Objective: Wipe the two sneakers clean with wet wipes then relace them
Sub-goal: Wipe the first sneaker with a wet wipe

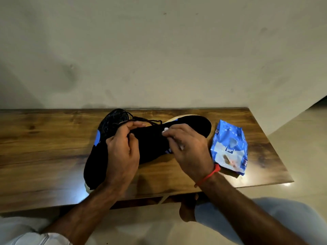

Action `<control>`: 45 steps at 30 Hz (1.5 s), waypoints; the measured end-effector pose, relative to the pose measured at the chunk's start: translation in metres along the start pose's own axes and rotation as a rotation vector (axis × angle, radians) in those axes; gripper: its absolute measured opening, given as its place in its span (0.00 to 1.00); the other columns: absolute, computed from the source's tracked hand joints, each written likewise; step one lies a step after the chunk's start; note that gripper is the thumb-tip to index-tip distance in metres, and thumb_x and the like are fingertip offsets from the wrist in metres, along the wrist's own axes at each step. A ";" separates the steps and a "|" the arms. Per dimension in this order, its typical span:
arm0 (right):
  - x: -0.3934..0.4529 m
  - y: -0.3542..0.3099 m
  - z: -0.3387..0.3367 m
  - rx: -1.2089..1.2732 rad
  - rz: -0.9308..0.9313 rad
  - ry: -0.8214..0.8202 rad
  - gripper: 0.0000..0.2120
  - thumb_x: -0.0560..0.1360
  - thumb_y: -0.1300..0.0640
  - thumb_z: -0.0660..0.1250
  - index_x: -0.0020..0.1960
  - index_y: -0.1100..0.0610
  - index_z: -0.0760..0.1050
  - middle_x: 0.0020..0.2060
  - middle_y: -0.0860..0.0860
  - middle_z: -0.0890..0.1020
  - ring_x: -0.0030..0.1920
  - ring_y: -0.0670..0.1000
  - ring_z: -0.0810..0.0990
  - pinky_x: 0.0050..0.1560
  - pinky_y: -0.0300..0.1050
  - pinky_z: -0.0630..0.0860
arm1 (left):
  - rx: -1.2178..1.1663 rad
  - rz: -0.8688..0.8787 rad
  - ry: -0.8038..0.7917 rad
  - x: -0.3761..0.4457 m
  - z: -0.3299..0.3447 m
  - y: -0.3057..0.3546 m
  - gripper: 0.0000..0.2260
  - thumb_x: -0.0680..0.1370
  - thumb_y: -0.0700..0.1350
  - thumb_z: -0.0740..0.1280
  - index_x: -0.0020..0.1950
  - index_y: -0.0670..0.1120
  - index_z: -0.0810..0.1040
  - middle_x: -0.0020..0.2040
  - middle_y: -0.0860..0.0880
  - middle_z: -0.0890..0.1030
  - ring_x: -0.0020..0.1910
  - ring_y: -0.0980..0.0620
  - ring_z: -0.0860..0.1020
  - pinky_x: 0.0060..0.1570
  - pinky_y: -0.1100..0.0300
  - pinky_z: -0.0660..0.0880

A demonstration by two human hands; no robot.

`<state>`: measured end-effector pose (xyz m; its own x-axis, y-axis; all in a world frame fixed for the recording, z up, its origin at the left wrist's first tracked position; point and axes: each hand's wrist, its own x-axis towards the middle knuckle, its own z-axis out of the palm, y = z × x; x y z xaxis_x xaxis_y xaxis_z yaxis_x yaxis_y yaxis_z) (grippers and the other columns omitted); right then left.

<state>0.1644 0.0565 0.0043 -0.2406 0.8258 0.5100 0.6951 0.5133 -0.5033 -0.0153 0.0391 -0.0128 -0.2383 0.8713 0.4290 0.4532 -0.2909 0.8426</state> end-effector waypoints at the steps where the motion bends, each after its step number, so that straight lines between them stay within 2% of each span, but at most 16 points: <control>1: 0.004 0.011 -0.001 -0.032 0.005 -0.011 0.08 0.73 0.68 0.70 0.50 0.61 0.83 0.48 0.53 0.82 0.50 0.46 0.79 0.56 0.29 0.70 | -0.017 -0.008 0.003 -0.001 -0.001 0.000 0.19 0.81 0.29 0.60 0.62 0.50 0.75 0.57 0.55 0.83 0.61 0.60 0.80 0.65 0.57 0.75; 5: 0.022 0.067 -0.023 -0.134 0.279 0.152 0.08 0.71 0.68 0.70 0.46 0.59 0.83 0.44 0.55 0.83 0.46 0.54 0.81 0.50 0.23 0.65 | -0.055 -0.041 -0.030 -0.004 0.001 0.001 0.17 0.81 0.30 0.59 0.63 0.48 0.74 0.57 0.54 0.84 0.60 0.58 0.81 0.62 0.60 0.76; 8: 0.013 0.033 -0.010 -0.017 0.190 0.124 0.08 0.70 0.67 0.70 0.47 0.58 0.83 0.45 0.53 0.84 0.47 0.47 0.80 0.52 0.33 0.73 | -0.081 -0.094 -0.025 -0.004 0.004 0.001 0.16 0.81 0.30 0.59 0.62 0.47 0.75 0.57 0.53 0.83 0.59 0.57 0.81 0.60 0.63 0.76; 12: 0.005 0.011 -0.001 0.042 -0.005 -0.033 0.09 0.71 0.69 0.70 0.48 0.60 0.83 0.46 0.53 0.84 0.49 0.48 0.81 0.55 0.35 0.74 | -0.099 -0.106 -0.037 -0.005 0.003 -0.001 0.15 0.80 0.29 0.59 0.62 0.43 0.74 0.56 0.51 0.83 0.60 0.56 0.81 0.59 0.65 0.76; 16: 0.026 0.075 -0.023 -0.187 0.256 0.055 0.09 0.67 0.68 0.65 0.43 0.61 0.82 0.41 0.58 0.83 0.43 0.60 0.81 0.47 0.38 0.68 | -0.084 -0.090 -0.073 -0.010 0.006 -0.003 0.15 0.80 0.29 0.59 0.61 0.43 0.75 0.57 0.51 0.83 0.60 0.57 0.81 0.62 0.61 0.76; 18: 0.022 0.068 -0.024 -0.177 0.272 0.053 0.09 0.67 0.68 0.67 0.43 0.60 0.82 0.41 0.56 0.83 0.44 0.55 0.81 0.48 0.35 0.68 | -0.079 -0.078 -0.080 -0.011 0.008 -0.004 0.15 0.80 0.29 0.59 0.61 0.44 0.75 0.58 0.52 0.83 0.59 0.56 0.81 0.61 0.58 0.77; 20: 0.019 0.038 -0.019 -0.046 0.168 0.061 0.08 0.69 0.68 0.69 0.45 0.59 0.83 0.42 0.52 0.84 0.45 0.46 0.79 0.50 0.28 0.68 | -0.067 -0.065 -0.095 -0.013 0.011 -0.005 0.15 0.80 0.29 0.59 0.60 0.45 0.74 0.58 0.52 0.83 0.61 0.56 0.80 0.64 0.56 0.76; 22: 0.019 0.016 -0.014 0.110 0.121 0.067 0.07 0.72 0.66 0.69 0.46 0.56 0.83 0.44 0.47 0.83 0.45 0.42 0.79 0.50 0.29 0.72 | -0.037 -0.063 -0.140 -0.019 0.017 -0.007 0.14 0.80 0.30 0.59 0.57 0.48 0.73 0.59 0.53 0.82 0.62 0.56 0.80 0.64 0.51 0.77; 25: 0.018 0.028 -0.002 0.177 0.297 -0.020 0.08 0.74 0.64 0.70 0.44 0.52 0.82 0.40 0.39 0.81 0.42 0.37 0.78 0.45 0.33 0.72 | 0.028 -0.060 -0.190 -0.030 0.023 -0.013 0.14 0.78 0.34 0.58 0.55 0.52 0.72 0.60 0.55 0.82 0.63 0.57 0.79 0.63 0.42 0.76; 28: 0.010 0.053 0.001 0.202 0.545 -0.083 0.09 0.74 0.64 0.71 0.44 0.50 0.82 0.38 0.41 0.81 0.40 0.39 0.78 0.47 0.39 0.74 | 0.030 -0.137 -0.192 -0.030 0.023 -0.018 0.16 0.79 0.30 0.58 0.53 0.51 0.73 0.60 0.55 0.82 0.63 0.62 0.78 0.63 0.49 0.78; 31: 0.013 0.073 -0.013 0.143 0.618 -0.031 0.08 0.75 0.65 0.69 0.47 0.53 0.83 0.41 0.45 0.82 0.45 0.49 0.81 0.51 0.43 0.77 | -0.012 -0.298 -0.193 -0.025 0.022 -0.021 0.17 0.79 0.29 0.58 0.51 0.51 0.73 0.59 0.56 0.82 0.61 0.66 0.77 0.63 0.51 0.78; 34: 0.016 0.087 -0.024 0.029 0.573 0.005 0.10 0.75 0.65 0.68 0.52 0.54 0.84 0.46 0.50 0.84 0.50 0.52 0.81 0.56 0.47 0.76 | -0.069 -0.437 -0.198 -0.023 0.020 -0.028 0.17 0.80 0.29 0.57 0.49 0.52 0.74 0.60 0.56 0.82 0.61 0.63 0.77 0.64 0.48 0.78; 37: 0.011 0.094 -0.013 -0.092 0.445 -0.041 0.12 0.74 0.68 0.66 0.54 0.59 0.83 0.52 0.57 0.82 0.54 0.56 0.80 0.57 0.37 0.69 | -0.093 -0.493 -0.200 -0.021 0.017 -0.032 0.17 0.80 0.30 0.57 0.50 0.51 0.75 0.61 0.56 0.82 0.63 0.56 0.78 0.62 0.46 0.79; 39: 0.006 0.096 -0.001 -0.134 0.376 -0.082 0.11 0.73 0.69 0.65 0.52 0.62 0.83 0.49 0.60 0.81 0.51 0.60 0.79 0.53 0.31 0.64 | -0.095 -0.521 -0.193 -0.021 0.017 -0.033 0.17 0.80 0.30 0.57 0.50 0.52 0.75 0.61 0.56 0.82 0.63 0.55 0.78 0.61 0.46 0.79; 41: -0.002 0.094 0.009 -0.132 0.365 -0.121 0.09 0.72 0.69 0.66 0.48 0.63 0.83 0.45 0.60 0.81 0.48 0.61 0.80 0.49 0.32 0.64 | -0.104 -0.546 -0.186 -0.020 0.017 -0.036 0.17 0.80 0.30 0.57 0.50 0.52 0.75 0.61 0.56 0.82 0.63 0.55 0.78 0.60 0.46 0.80; 45: -0.023 0.058 0.028 0.012 0.336 -0.268 0.06 0.73 0.65 0.70 0.47 0.57 0.83 0.45 0.53 0.83 0.47 0.50 0.81 0.47 0.29 0.70 | -0.124 -0.592 -0.168 -0.017 0.019 -0.036 0.17 0.80 0.30 0.57 0.51 0.53 0.75 0.60 0.54 0.81 0.61 0.54 0.79 0.59 0.46 0.80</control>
<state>0.1913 0.0739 -0.0561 -0.1705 0.9783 0.1178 0.7573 0.2066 -0.6196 -0.0117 0.0419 -0.0570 -0.2754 0.9460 -0.1708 0.1805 0.2254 0.9574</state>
